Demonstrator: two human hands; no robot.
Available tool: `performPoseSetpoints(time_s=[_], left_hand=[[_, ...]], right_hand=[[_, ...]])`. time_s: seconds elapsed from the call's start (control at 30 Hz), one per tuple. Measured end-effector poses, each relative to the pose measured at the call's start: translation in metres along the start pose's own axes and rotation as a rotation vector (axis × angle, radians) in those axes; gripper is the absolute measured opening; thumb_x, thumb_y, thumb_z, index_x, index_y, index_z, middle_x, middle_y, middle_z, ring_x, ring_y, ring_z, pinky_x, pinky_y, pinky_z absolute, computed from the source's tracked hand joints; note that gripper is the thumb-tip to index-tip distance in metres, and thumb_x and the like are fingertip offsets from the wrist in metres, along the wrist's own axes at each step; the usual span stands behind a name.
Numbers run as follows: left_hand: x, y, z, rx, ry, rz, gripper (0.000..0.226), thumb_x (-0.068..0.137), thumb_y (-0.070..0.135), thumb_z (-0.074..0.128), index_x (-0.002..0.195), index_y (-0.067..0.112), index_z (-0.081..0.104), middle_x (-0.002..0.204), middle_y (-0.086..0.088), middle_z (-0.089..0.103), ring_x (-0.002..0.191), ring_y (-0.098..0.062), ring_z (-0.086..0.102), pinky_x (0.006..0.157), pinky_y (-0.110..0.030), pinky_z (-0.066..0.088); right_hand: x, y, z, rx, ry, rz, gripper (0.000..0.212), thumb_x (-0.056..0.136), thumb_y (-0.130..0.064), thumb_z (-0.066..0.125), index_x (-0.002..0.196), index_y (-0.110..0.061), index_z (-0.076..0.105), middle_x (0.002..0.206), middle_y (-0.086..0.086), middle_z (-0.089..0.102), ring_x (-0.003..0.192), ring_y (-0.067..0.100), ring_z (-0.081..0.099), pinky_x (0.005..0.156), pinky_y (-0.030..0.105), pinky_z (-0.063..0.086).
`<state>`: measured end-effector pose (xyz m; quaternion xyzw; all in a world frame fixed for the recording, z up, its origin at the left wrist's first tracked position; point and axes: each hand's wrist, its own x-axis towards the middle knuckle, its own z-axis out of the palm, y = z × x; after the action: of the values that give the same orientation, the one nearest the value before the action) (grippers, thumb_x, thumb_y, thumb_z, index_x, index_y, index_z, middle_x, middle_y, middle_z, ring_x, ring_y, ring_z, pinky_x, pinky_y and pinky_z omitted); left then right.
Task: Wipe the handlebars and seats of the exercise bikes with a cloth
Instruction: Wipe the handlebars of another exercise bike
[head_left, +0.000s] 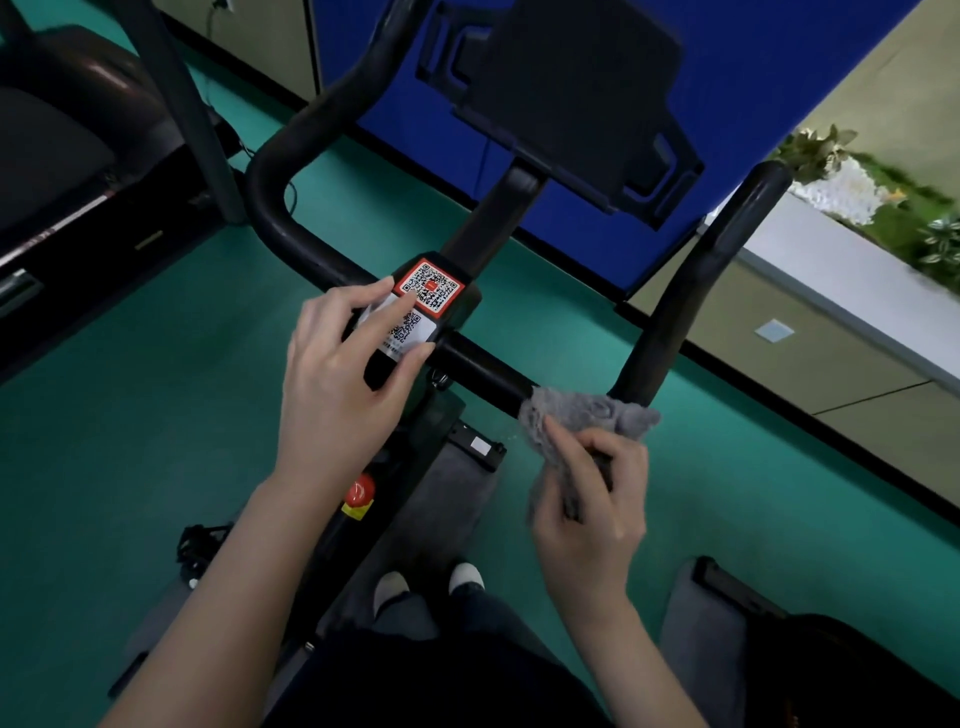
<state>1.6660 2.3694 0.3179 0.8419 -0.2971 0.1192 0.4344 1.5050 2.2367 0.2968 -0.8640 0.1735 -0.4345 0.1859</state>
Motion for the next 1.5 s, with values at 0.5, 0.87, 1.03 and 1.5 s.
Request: performPoseSetpoints(time_s=[0.5, 0.87, 1.03, 1.5], left_hand=[[0.000, -0.003, 0.003, 0.060, 0.014, 0.044, 0.037, 0.089, 0.029, 0.062, 0.121, 0.010, 0.063, 0.121, -0.009, 0.056, 0.108, -0.026, 0.048, 0.094, -0.041, 0.043], [0.000, 0.001, 0.002, 0.057, 0.009, 0.037, 0.037, 0.089, 0.029, 0.061, 0.121, 0.010, 0.063, 0.120, -0.010, 0.056, 0.107, -0.028, 0.049, 0.095, -0.042, 0.042], [0.000, 0.000, 0.002, 0.051, 0.005, 0.035, 0.038, 0.089, 0.030, 0.061, 0.122, 0.010, 0.063, 0.121, -0.010, 0.056, 0.108, -0.027, 0.048, 0.094, -0.044, 0.042], [-0.001, -0.002, 0.004, 0.056, 0.016, 0.037, 0.040, 0.090, 0.033, 0.058, 0.122, 0.010, 0.062, 0.122, -0.009, 0.055, 0.111, -0.027, 0.046, 0.095, -0.044, 0.041]], right_hand=[[0.018, -0.059, 0.080, 0.948, -0.023, 1.328, 0.014, 0.089, 0.001, 0.059, 0.090, -0.010, 0.068, 0.088, 0.004, 0.073, 0.088, 0.018, 0.069, 0.080, 0.028, 0.054], [0.033, -0.073, 0.072, 1.208, 0.068, 1.628, 0.010, 0.086, 0.001, 0.062, 0.092, -0.005, 0.069, 0.093, 0.014, 0.074, 0.088, 0.027, 0.071, 0.081, 0.038, 0.057], [0.029, -0.057, 0.040, 1.185, 0.120, 1.694, 0.014, 0.084, 0.006, 0.061, 0.097, 0.005, 0.065, 0.087, 0.016, 0.073, 0.078, 0.026, 0.071, 0.072, 0.034, 0.059], [0.013, -0.002, -0.029, 0.285, 0.247, 0.611, 0.017, 0.083, -0.002, 0.064, 0.099, -0.006, 0.068, 0.097, 0.009, 0.066, 0.093, 0.016, 0.063, 0.087, 0.024, 0.051]])
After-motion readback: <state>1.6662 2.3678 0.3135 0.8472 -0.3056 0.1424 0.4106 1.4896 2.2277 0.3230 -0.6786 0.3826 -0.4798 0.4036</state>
